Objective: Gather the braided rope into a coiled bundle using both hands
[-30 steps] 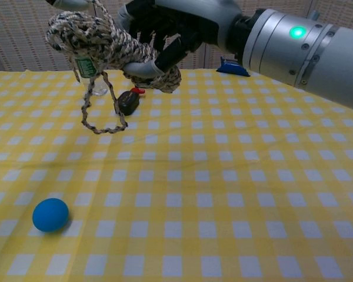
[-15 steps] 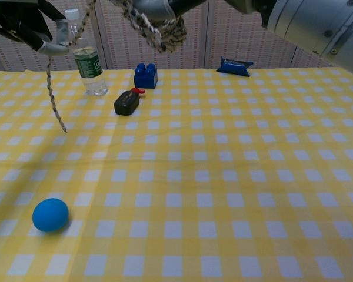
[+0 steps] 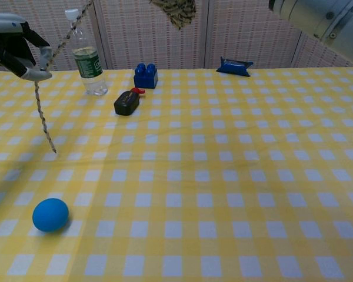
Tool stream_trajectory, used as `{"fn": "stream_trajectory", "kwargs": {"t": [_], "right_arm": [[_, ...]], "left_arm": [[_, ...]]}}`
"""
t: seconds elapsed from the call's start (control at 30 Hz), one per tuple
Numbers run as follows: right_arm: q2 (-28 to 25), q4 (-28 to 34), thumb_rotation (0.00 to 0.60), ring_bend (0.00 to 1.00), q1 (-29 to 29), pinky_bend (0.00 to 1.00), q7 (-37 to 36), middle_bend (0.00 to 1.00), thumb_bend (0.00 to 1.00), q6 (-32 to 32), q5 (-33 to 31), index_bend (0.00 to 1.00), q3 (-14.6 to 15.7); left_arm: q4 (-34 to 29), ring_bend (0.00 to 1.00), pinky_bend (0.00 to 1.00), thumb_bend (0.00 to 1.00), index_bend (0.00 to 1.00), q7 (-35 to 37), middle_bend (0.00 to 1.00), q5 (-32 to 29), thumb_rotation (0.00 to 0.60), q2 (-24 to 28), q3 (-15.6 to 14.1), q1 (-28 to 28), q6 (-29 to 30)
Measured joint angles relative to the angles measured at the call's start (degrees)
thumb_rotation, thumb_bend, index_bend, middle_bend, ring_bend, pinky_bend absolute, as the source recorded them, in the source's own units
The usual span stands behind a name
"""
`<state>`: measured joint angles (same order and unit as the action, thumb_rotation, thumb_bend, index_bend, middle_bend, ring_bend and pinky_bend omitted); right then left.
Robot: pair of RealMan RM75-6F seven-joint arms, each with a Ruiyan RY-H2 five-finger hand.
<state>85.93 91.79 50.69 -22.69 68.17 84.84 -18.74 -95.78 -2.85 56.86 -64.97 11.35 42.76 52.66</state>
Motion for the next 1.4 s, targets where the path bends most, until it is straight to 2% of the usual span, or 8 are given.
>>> {"fn": "stream_trajectory", "kwargs": {"t": [0.2,0.43,0.67,0.87,1.2,1.4], "right_arm": [[1.71,-1.58,0.6,0.49,-0.11,0.51,0.1,0.63,0.45,0.8,-1.85,0.69,-1.33],[1.29,-1.11,0.6,0.49,-0.48,0.51,-0.36,0.63,0.45,1.59,-1.71,0.69,-1.92],[1.68,-1.24,0.6,0.49,-0.79,0.51,1.56,0.63,0.45,2.19,-3.56,0.7,-2.92],[2.65,-1.23,0.6,0.49,-0.37,0.52,7.62,0.63,0.46,1.07,-7.74,0.7,-3.88],[6.23,-0.13,0.6,0.5,2.41,0.52,22.86,0.63,0.47,-1.68,-19.51,0.7,-6.55],[9.01,-1.03,0.6,0.5,4.92,0.52,30.07,0.63,0.48,-2.43,-25.99,0.7,-8.4]], "left_arm": [[0.27,0.98,1.0,0.37,0.77,-0.14,1.0,-0.09,0.6,0.3,-0.54,-0.61,-0.69],[1.1,0.98,1.0,0.37,0.77,-1.28,1.0,-2.09,0.6,0.2,-0.97,-0.57,-2.22],[0.59,0.98,1.0,0.37,0.77,-2.84,1.0,-0.9,0.6,0.39,-0.97,-1.33,0.66],[-0.86,0.98,1.0,0.37,0.77,-4.14,1.0,5.15,0.6,0.7,-0.55,-2.8,7.37],[-1.84,0.98,1.0,0.37,0.77,-6.12,1.0,22.25,0.6,0.15,0.44,-4.48,19.93],[-3.03,0.97,1.0,0.37,0.77,-6.22,1.0,30.72,0.6,0.04,1.08,-4.43,24.31]]}}
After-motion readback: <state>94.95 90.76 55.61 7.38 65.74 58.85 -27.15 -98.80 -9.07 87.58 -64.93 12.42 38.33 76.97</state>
